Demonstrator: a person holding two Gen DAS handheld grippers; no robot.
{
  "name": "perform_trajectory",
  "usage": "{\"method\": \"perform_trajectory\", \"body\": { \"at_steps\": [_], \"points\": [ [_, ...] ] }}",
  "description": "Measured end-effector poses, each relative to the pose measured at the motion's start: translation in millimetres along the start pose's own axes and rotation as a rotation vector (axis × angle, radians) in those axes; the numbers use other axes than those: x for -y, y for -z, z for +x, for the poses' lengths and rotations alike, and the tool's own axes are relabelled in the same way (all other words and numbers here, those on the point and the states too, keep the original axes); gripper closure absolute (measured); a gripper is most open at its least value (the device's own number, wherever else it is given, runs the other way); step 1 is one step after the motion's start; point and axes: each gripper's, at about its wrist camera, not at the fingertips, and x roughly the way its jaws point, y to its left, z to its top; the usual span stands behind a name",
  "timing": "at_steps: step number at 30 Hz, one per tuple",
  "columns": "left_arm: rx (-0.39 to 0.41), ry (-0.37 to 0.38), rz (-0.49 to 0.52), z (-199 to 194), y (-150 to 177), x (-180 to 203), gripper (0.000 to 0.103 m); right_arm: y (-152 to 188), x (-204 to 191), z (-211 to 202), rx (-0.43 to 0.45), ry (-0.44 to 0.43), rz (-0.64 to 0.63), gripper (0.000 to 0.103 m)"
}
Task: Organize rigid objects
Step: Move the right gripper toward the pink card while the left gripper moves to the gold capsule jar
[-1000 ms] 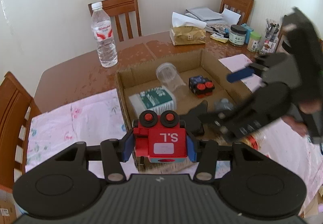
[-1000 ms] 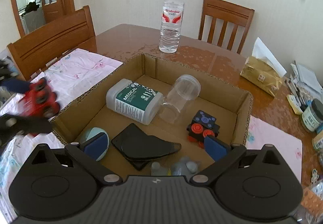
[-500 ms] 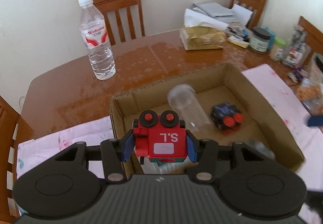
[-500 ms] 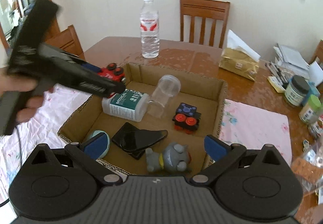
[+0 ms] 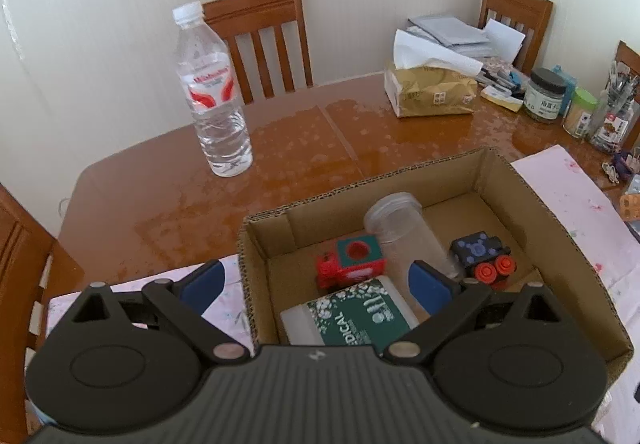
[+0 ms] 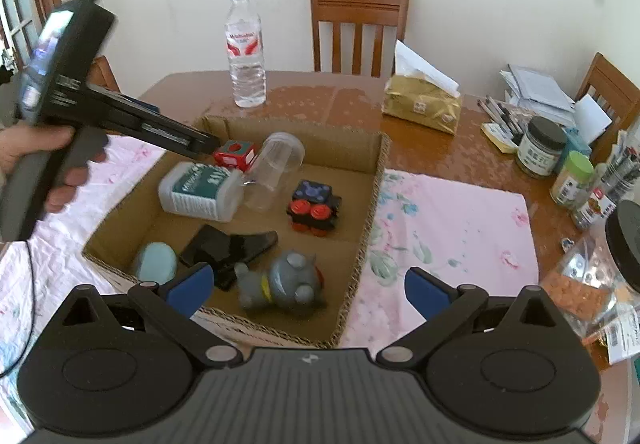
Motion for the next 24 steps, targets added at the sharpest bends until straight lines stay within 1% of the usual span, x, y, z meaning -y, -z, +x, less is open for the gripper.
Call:
{"method": "perform_trajectory", "body": {
  "at_steps": [5, 9, 13, 14, 15, 16, 18, 20, 22, 24],
  "points": [
    [0.032, -0.009, 0.000, -30, 7, -1, 0.005, 9, 3, -3, -0.030, 0.011, 0.011, 0.000],
    [0.057, -0.027, -0.001, -55, 22, -1, 0.003, 24, 0, -7, -0.043, 0.025, 0.013, 0.000],
    [0.084, -0.040, -0.013, -78, 48, 1, 0.003, 53, -4, -4, -0.044, 0.007, 0.037, 0.000],
    [0.076, -0.062, -0.029, -84, 57, 2, 0.003, 62, -6, -3, -0.045, 0.007, 0.039, 0.000],
    [0.067, -0.062, -0.041, -88, 62, 3, 0.003, 68, -8, -1, -0.066, 0.018, 0.051, 0.000],
    [0.072, -0.043, -0.045, -94, 71, 4, 0.002, 75, -12, 0, -0.084, 0.010, 0.060, 0.000],
    [0.073, -0.044, -0.050, -103, 85, 6, 0.002, 87, -18, 2, -0.079, -0.013, 0.042, 0.000],
    [0.065, -0.046, -0.069, -109, 98, 7, 0.002, 98, -25, 9, -0.103, -0.001, 0.037, 0.000],
    [0.057, -0.033, -0.090, -112, 110, 8, 0.002, 106, -30, 15, -0.113, -0.011, 0.062, 0.000],
    [0.056, -0.042, -0.097, -115, 121, 12, 0.002, 113, -35, 21, -0.121, -0.004, 0.085, 0.000]
  ]
}}
